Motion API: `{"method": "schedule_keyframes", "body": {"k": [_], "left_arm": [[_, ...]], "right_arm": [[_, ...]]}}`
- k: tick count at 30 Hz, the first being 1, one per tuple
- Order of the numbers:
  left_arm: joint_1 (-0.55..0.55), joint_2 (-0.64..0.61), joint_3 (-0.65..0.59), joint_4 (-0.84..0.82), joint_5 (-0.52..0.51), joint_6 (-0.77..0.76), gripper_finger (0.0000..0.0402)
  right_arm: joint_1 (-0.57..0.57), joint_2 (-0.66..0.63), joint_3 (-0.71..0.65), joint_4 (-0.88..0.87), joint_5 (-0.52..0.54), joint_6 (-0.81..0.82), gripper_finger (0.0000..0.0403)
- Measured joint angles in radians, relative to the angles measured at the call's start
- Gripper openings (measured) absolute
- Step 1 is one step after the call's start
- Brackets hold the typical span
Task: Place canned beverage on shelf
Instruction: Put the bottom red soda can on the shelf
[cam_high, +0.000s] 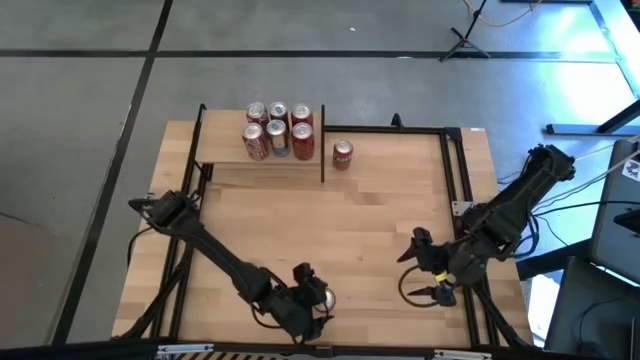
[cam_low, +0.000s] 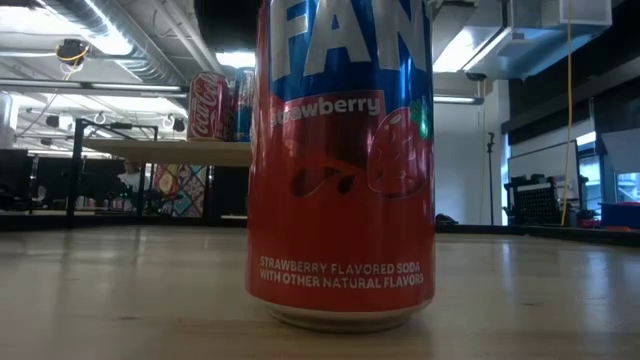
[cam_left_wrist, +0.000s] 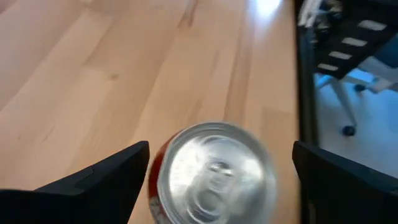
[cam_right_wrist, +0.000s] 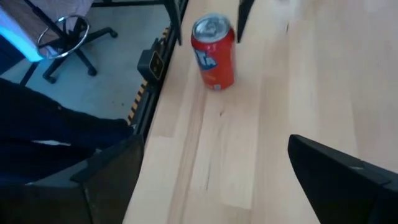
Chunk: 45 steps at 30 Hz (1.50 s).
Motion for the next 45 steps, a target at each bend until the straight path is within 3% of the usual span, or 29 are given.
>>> {"method": "schedule_keyframes", "body": {"k": [7,15,22,27,31,35,45], "left_arm": [[0.001,0.046,0.000,-0.018,-0.047,-0.103,0.0376],[0.002,0.040,0.010,-0.080,-0.070,-0.176,0.0271],[0.000,0.016,0.148,-0.286,-0.027,-0.179,0.0270],[0.002,-0.073,0.287,-0.546,-0.077,-0.179,0.0270],[0.018,-0.175,0.309,-0.677,-0.102,-0.198,0.0270],[0.029,-0.307,0.287,-0.800,-0.197,-0.204,0.0270],[0.122,-0.664,0.130,-1.144,-0.268,-0.246,0.0270]], "right_arm": [[-0.002,0.045,0.000,0.000,-0.052,0.008,0.0386],[-0.002,0.050,0.000,0.001,-0.043,0.007,0.0386],[-0.003,0.041,0.000,0.002,-0.043,0.005,0.0386],[-0.024,0.017,0.000,0.002,-0.014,0.003,0.0386],[-0.095,-0.014,0.000,-0.004,-0.017,-0.029,0.0386],[-0.208,-0.044,0.000,-0.005,-0.064,-0.091,0.0386],[-0.543,-0.072,0.000,-0.006,-0.159,-0.219,0.0386]]}}
